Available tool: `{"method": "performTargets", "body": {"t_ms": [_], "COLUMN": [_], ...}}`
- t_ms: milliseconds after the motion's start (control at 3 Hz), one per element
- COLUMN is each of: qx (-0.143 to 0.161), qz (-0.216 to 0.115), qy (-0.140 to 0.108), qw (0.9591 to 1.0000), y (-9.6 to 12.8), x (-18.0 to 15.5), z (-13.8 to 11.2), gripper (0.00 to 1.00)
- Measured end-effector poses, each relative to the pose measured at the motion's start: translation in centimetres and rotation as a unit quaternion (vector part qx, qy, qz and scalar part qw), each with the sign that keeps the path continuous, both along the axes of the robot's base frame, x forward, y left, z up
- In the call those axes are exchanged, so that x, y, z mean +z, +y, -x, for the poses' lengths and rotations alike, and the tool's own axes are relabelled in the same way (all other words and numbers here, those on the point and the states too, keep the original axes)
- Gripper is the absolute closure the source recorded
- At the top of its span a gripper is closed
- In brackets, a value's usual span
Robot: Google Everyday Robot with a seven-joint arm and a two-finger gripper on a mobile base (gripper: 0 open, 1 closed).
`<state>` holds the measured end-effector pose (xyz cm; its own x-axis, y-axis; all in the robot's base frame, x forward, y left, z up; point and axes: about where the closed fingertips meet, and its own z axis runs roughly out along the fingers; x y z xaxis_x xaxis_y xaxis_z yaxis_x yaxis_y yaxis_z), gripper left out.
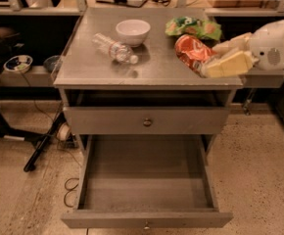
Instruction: Place coke can into middle drawer
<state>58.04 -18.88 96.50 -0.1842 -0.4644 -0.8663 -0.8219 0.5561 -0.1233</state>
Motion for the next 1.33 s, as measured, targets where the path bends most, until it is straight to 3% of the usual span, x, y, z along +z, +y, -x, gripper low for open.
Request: {"method": "performTargets", "body": {"t_ms": [333,667,1333], "qx": [-0.059,-0.096,-0.081], "qz": [0.017,0.025,0.027], "qy": [0.051,0.092,0.084], "qw": [0.9968,0.9907,0.9928], "y": [-1.0,-2.4,-1.5], "x": [-7.7,-14.3,-13.7], "z": [0.7,0.9,1.3], "gripper": [1.0,1.0,1.0]}}
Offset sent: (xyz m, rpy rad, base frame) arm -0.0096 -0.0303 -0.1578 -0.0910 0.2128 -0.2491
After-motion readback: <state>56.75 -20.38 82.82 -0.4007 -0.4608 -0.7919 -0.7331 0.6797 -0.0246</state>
